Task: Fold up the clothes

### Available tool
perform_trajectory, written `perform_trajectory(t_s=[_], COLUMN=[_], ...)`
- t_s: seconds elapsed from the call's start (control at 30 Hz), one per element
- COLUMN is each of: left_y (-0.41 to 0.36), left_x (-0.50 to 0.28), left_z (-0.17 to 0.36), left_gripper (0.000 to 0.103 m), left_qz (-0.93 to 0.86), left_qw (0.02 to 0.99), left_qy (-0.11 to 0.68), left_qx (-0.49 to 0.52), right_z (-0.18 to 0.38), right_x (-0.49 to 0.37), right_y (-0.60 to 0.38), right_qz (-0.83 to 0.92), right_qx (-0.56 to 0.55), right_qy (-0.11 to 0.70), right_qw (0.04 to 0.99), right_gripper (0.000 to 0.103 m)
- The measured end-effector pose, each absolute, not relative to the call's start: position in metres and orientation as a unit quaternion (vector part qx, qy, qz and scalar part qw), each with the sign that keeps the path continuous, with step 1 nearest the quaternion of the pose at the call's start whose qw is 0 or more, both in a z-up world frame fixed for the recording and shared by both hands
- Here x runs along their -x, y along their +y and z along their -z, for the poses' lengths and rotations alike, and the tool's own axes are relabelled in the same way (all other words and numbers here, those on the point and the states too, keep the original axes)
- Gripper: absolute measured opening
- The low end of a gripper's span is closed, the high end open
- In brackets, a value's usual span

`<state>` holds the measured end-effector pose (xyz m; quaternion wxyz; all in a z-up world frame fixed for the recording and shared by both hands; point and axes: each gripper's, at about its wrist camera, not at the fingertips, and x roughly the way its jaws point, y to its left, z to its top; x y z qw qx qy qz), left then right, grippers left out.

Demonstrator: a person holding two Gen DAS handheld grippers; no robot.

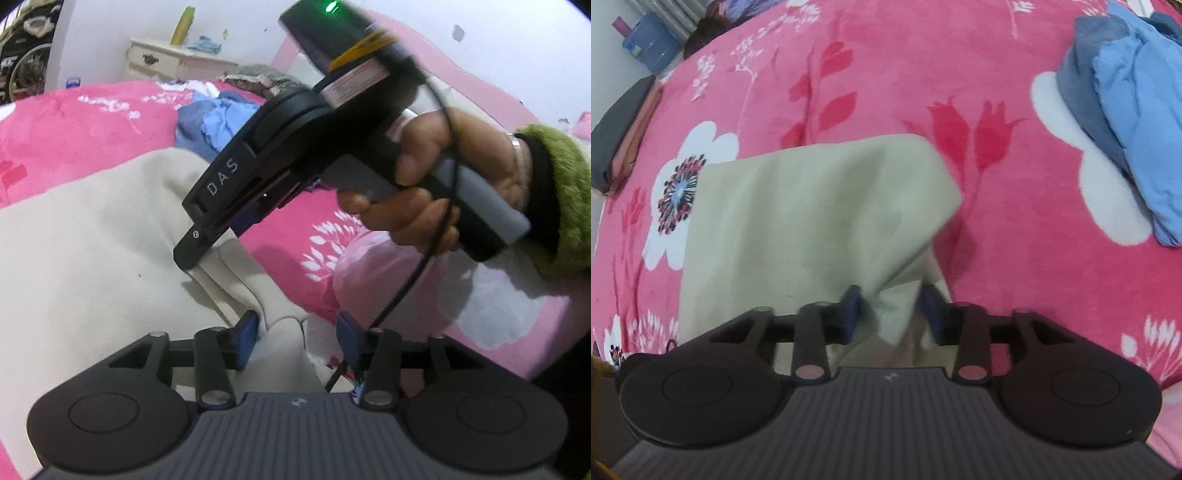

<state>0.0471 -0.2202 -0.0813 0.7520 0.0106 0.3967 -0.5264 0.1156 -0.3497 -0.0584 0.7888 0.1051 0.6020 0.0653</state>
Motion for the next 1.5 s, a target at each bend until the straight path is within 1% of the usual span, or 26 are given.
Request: perform_trajectory(t_s=[0.03,0.07,0.13,0.17,0.2,0.37,0.5,0.6,0.7,0.8,0.87,0.93,1.0,1.1,1.23,1.33,1.4,1.5], left_y=[-0.216,-0.21,-0.199,-0.192,-0.186,-0.16,-0.121,-0.093,-0.067,-0.044,-0.036,-0.031,-0.028,-0.034,-0.062,-0.081,-0.086,-0.09], left_x=[-0.046,-0.047,-0.047,-0.044,-0.041,-0.025,-0.02,-0.016,-0.013,-0.011,-0.007,-0.003,0.002,0.016,0.034,0.042,0.045,0.05], left_z=[0.078,0.075,0.068,0.064,0.061,0.04,0.033,0.04,0.056,0.071,0.073,0.072,0.071,0.067,0.073,0.084,0.089,0.089], left_gripper=[0.053,0.055,0.06,0.064,0.066,0.066,0.065,0.063,0.059,0.057,0.057,0.057,0.057,0.059,0.06,0.059,0.058,0.058], left_qz=[0.528,0.529,0.532,0.537,0.542,0.542,0.505,0.447,0.383,0.345,0.337,0.345,0.363,0.398,0.422,0.415,0.413,0.411], left_qw=[0.752,0.75,0.745,0.74,0.736,0.752,0.777,0.804,0.82,0.815,0.809,0.802,0.792,0.788,0.787,0.79,0.79,0.795], left_qy=[0.395,0.397,0.4,0.401,0.4,0.371,0.373,0.391,0.425,0.462,0.477,0.485,0.488,0.47,0.446,0.441,0.442,0.433], left_qx=[-0.006,0.009,0.041,0.059,0.072,0.055,0.046,0.027,0.027,0.058,0.061,0.057,0.048,0.007,-0.061,-0.094,-0.101,-0.114], right_z=[0.058,0.056,0.05,0.047,0.043,-0.003,-0.035,-0.03,-0.003,0.037,0.057,0.05,0.035,0.012,0.017,0.018,0.01,0.006], right_x=[-0.115,-0.114,-0.111,-0.108,-0.105,-0.074,-0.045,-0.034,-0.028,-0.017,-0.007,0.012,0.02,0.013,-0.011,-0.01,0.0,0.018], right_y=[-0.353,-0.356,-0.364,-0.367,-0.371,-0.372,-0.353,-0.329,-0.307,-0.305,-0.309,-0.302,-0.298,-0.309,-0.332,-0.327,-0.307,-0.265], right_qz=[-0.06,-0.051,-0.031,-0.02,-0.012,-0.007,-0.05,-0.118,-0.172,-0.146,-0.131,-0.162,-0.177,-0.175,-0.093,-0.104,-0.161,-0.233], right_qx=[-0.106,-0.104,-0.097,-0.095,-0.094,-0.059,-0.008,0.018,0.044,0.062,0.062,0.111,0.102,0.031,-0.028,-0.051,-0.026,0.084], right_qy=[0.604,0.605,0.603,0.601,0.598,0.547,0.509,0.524,0.57,0.646,0.692,0.692,0.701,0.692,0.681,0.661,0.64,0.589], right_qw=[0.788,0.788,0.791,0.794,0.796,0.835,0.859,0.843,0.802,0.747,0.707,0.695,0.683,0.7,0.726,0.741,0.751,0.769], right_gripper=[0.054,0.056,0.056,0.056,0.056,0.055,0.054,0.052,0.051,0.051,0.051,0.051,0.051,0.052,0.053,0.053,0.052,0.052])
